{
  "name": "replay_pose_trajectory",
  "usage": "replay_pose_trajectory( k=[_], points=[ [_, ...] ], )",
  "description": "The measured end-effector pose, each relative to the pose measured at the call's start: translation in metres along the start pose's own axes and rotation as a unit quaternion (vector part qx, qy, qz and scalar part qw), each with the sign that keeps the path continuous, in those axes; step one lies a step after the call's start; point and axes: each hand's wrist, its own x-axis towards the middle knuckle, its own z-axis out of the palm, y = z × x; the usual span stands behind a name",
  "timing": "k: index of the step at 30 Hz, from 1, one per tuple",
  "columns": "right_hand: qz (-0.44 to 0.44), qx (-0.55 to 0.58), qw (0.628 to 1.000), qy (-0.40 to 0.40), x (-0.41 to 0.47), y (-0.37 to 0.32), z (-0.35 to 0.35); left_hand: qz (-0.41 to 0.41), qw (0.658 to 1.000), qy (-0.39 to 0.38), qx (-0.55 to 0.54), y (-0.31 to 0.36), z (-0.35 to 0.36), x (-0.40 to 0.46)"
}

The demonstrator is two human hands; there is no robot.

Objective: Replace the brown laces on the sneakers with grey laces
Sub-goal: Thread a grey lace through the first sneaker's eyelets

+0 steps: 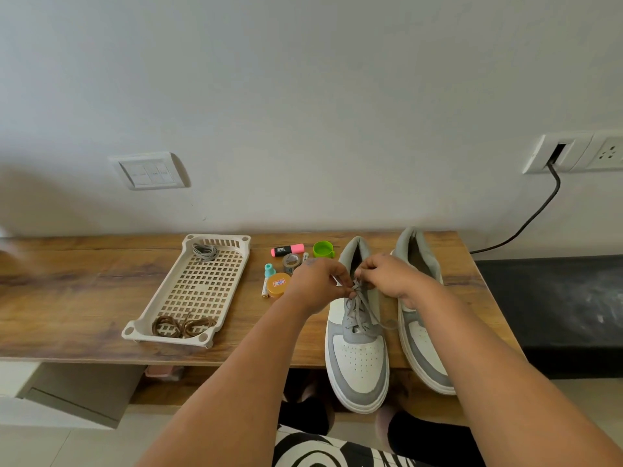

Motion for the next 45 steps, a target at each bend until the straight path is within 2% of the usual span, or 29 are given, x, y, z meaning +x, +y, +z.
replay_pose_trajectory(
  k=[2, 4, 7, 9, 12, 17, 19, 23, 29, 31, 34, 35, 38, 40, 45],
  points=[
    [0.008, 0.096, 0.995, 0.032, 0.0, 0.003, -0.001, -0.001, 1.0, -0.002, -0.007, 0.0, 0.0, 0.0],
    [0.023, 0.244, 0.968, 0.061, 0.001, 0.006, -0.004, 0.001, 1.0, -0.006, -0.014, 0.0, -0.001, -0.001],
    [0.057, 0.476, 0.874, 0.081, -0.001, 0.005, -0.011, 0.003, 1.0, -0.012, -0.015, 0.0, -0.002, -0.002],
    [0.081, 0.544, 0.83, 0.094, -0.001, 0.006, -0.014, 0.002, 1.0, -0.014, -0.014, 0.0, -0.002, -0.002],
    [0.078, 0.555, 0.818, 0.128, -0.001, 0.01, -0.017, -0.004, 1.0, -0.018, -0.011, -0.001, -0.002, -0.001],
    [-0.004, 0.579, 0.802, 0.147, -0.003, 0.011, -0.021, -0.006, 1.0, -0.022, -0.005, 0.001, -0.002, -0.001],
    [-0.009, 0.583, 0.796, 0.161, -0.004, 0.012, -0.022, -0.006, 1.0, -0.023, -0.006, 0.001, -0.002, -0.001],
    [-0.002, 0.619, 0.756, 0.213, -0.004, 0.018, -0.026, -0.007, 1.0, -0.022, 0.003, 0.001, -0.003, -0.002],
    [-0.011, 0.642, 0.719, 0.266, -0.006, 0.024, -0.036, -0.007, 1.0, -0.023, 0.014, 0.002, -0.002, -0.001],
    [0.002, 0.629, 0.729, 0.269, -0.006, 0.027, -0.039, -0.003, 1.0, -0.022, 0.017, 0.002, -0.001, -0.001],
    [0.007, 0.544, 0.806, 0.231, -0.003, 0.031, -0.033, -0.004, 1.0, 0.002, 0.012, 0.003, -0.003, -0.001],
    [0.003, 0.527, 0.821, 0.221, -0.003, 0.03, -0.029, -0.019, 1.0, 0.017, -0.011, 0.004, -0.003, -0.001],
    [-0.024, 0.504, 0.836, 0.215, -0.002, 0.022, -0.02, -0.122, 0.981, 0.061, -0.135, 0.011, -0.002, -0.004],
    [-0.044, 0.492, 0.844, 0.21, -0.001, 0.018, -0.018, -0.179, 0.966, 0.052, -0.179, 0.014, 0.003, -0.006],
    [-0.055, 0.482, 0.851, 0.202, -0.003, 0.018, -0.017, -0.207, 0.971, 0.028, -0.113, 0.023, 0.014, -0.009]
  ],
)
